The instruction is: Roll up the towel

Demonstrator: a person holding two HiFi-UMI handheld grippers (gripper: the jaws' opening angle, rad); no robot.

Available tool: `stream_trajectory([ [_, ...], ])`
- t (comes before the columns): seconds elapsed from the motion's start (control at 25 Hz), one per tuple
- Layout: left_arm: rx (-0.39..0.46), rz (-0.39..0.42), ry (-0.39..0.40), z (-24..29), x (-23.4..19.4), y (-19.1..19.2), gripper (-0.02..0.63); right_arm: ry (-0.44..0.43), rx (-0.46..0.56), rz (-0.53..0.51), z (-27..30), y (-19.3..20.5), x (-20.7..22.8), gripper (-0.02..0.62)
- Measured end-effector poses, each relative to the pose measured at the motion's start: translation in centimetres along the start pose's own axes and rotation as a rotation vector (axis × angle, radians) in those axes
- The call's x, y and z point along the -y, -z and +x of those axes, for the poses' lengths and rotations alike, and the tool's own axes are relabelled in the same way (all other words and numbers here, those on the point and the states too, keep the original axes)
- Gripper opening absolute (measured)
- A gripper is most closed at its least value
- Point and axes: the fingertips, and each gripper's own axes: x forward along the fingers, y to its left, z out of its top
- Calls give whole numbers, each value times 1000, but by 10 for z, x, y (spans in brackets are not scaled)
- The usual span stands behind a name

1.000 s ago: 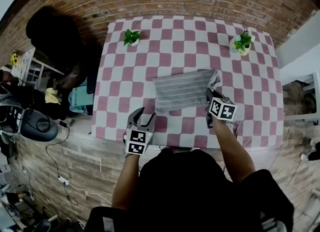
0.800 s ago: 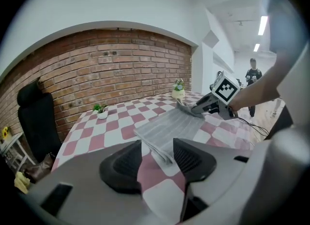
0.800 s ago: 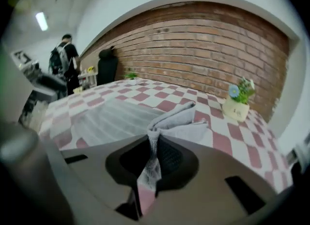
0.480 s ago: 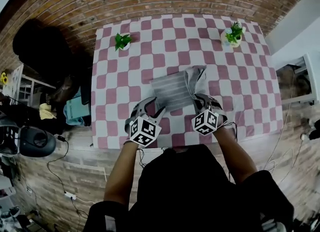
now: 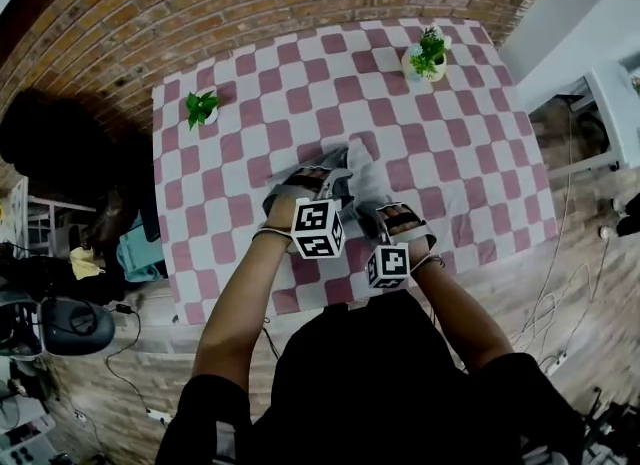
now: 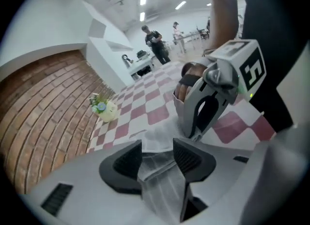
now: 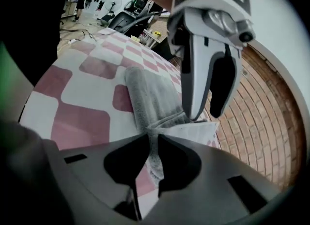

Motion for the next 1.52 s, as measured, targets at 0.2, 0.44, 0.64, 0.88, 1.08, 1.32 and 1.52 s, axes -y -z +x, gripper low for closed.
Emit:
stream_trajectory([
  [0.2,-142,153,137,41,10,13,199,-119,103,42,-6,0,-20,144],
  [0.44,-208,164,184,58,27,27,129,-253,289,724,-39,16,13,189],
  [0.64,-219,144,166,59,30,29,99,-297,254,1571,-19,73,51,202],
  [0.88,-199,101,125,59,32,31,82,-408,164,1799,5,62,38,221],
  [1.08,-206,63,65,58,28,32,89,-344,140,1822,8,59,41,117],
  [1.32,-210,-124,-41,32,18,53,142,-140,32,1284,2,41,47,97],
  [1.52,-108,-336,-156,-20,-8,67,155,-4,-1,824,-6,10,54,97],
])
